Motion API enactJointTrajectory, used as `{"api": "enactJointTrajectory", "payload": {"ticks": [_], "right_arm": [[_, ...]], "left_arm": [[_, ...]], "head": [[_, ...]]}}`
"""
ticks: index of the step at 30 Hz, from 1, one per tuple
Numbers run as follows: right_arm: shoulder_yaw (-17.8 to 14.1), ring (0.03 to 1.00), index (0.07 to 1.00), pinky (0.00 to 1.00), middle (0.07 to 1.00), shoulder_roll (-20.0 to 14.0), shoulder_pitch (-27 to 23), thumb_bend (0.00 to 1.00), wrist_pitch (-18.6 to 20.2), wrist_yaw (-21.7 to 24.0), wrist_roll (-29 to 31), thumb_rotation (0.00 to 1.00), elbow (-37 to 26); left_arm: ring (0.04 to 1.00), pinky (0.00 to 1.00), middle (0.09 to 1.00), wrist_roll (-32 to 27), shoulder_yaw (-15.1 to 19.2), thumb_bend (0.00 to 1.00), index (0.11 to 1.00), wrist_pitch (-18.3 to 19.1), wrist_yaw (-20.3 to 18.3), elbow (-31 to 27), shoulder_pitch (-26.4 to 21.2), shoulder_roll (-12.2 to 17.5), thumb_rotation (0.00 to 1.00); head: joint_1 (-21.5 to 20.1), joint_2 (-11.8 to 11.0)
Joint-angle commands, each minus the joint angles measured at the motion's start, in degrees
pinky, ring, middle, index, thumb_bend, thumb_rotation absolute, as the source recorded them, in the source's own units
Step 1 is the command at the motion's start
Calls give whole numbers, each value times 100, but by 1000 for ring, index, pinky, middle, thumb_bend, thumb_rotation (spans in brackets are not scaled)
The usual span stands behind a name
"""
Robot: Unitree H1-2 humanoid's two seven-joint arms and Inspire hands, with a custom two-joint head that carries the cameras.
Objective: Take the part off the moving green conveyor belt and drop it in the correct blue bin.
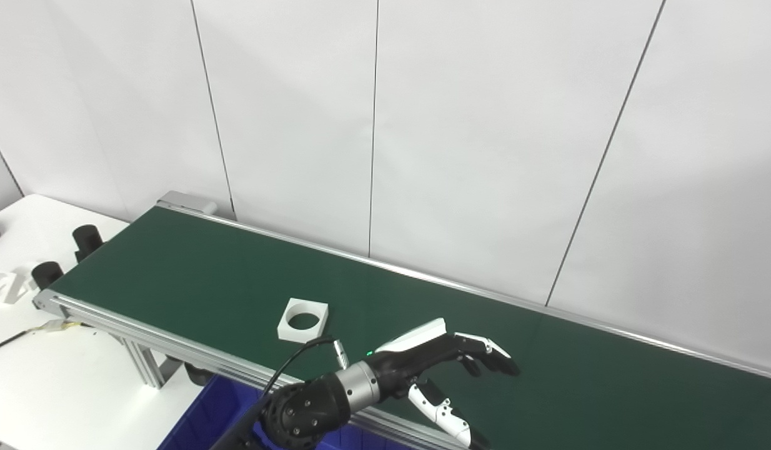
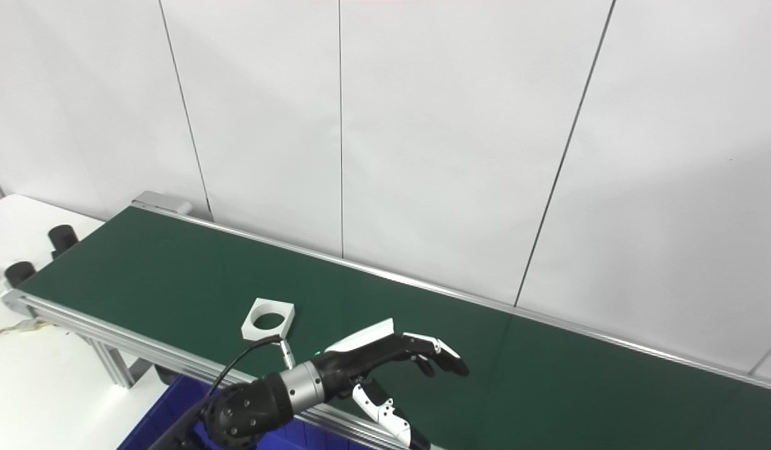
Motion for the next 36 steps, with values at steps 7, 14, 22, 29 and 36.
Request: {"api": "enactJointTrajectory", "payload": {"ticks": [7,14,22,29,36], "right_arm": [[15,806,923,743,843,45,-118,470,-267,-34,47,231,-63],[37,807,919,751,840,44,-148,478,-344,-41,57,234,17],[59,803,909,741,836,74,-167,495,-379,-85,42,250,70],[80,802,915,730,839,91,-177,501,-331,-116,-11,271,54],[103,802,917,726,842,104,-177,492,-358,-151,-66,264,53]], "left_arm": [[784,692,787,480,-33,933,748,16,13,69,-435,237,401],[797,756,791,899,-112,920,756,12,-32,225,-626,345,366],[792,764,795,1465,-273,917,762,-54,-11,450,-863,471,300],[760,721,790,2019,-424,910,765,-299,135,769,-1061,549,247],[775,723,808,2445,-552,913,781,-296,69,937,-1264,583,250]], "head": [[-6,-3],[-39,-11],[-97,-12],[-121,-15],[-171,-6]]}}
